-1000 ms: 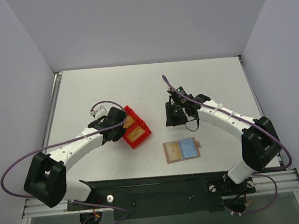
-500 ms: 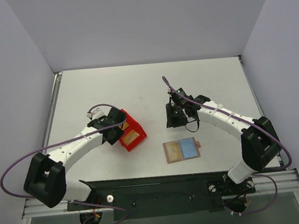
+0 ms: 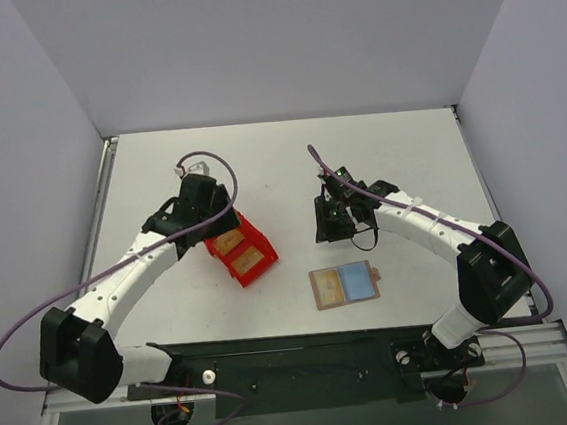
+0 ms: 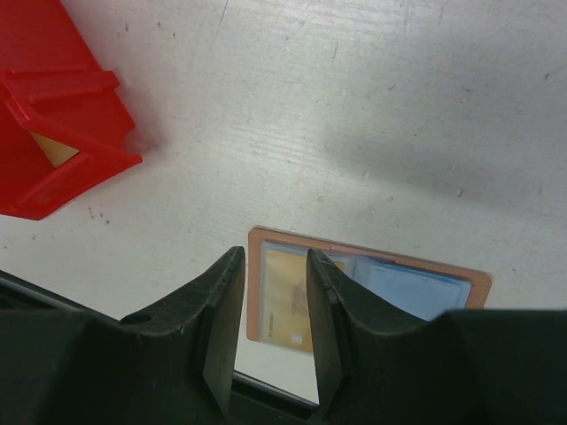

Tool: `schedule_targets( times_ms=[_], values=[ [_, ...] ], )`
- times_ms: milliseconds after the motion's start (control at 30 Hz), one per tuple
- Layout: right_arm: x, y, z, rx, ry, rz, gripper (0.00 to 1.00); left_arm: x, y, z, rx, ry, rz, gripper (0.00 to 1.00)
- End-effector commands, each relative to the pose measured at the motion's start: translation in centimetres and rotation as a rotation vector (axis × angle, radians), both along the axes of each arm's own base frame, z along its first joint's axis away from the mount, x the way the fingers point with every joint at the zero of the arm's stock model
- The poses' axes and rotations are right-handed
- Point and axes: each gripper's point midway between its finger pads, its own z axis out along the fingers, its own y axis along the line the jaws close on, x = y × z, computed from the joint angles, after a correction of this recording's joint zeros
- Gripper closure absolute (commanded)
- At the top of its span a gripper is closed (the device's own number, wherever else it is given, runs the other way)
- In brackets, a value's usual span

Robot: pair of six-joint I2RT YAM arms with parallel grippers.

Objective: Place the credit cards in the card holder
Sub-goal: Pick up the storage box at the center of the board.

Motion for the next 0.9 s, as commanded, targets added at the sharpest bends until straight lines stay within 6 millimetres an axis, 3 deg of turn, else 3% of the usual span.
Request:
schedule_targets(
  times_ms=[0,33,67,233,400,600,700,867],
  values=[
    [-0.1,-0.1,1.0,0.016,-0.013,0.016,0.7,4.6,-3.0,4.2,0.094,-0.141,-0.448,0.35],
    [-0.2,-0.1,1.1,0.017,-0.013,0.02,0.7,4.3,-2.5,3.5,0.165,-0.095,-0.492,0.35],
    [-0.3,-0.1,1.1,0.018,-0.01,0.023,0.7,5.6,-2.0,3.1,0.227,-0.08,-0.479,0.35],
    [-0.7,0.0,1.6,0.031,-0.012,0.035,0.7,7.6,-0.1,0.6,0.414,-0.036,-0.559,0.34],
    [-1.3,0.3,2.1,0.054,0.001,0.054,0.7,8.1,0.9,-0.7,0.456,-0.016,-0.647,0.34],
    [-1.6,0.0,2.0,0.038,0.007,0.072,0.69,7.9,3.6,-2.0,0.557,0.021,-0.657,0.36],
    [-1.9,-0.2,2.0,0.036,0.014,0.079,0.69,7.9,3.4,-2.5,0.516,0.038,-0.697,0.41],
    [-2.0,-0.4,1.7,0.026,0.015,0.082,0.69,8.1,4.1,-2.8,0.487,0.056,-0.686,0.41]
  ],
)
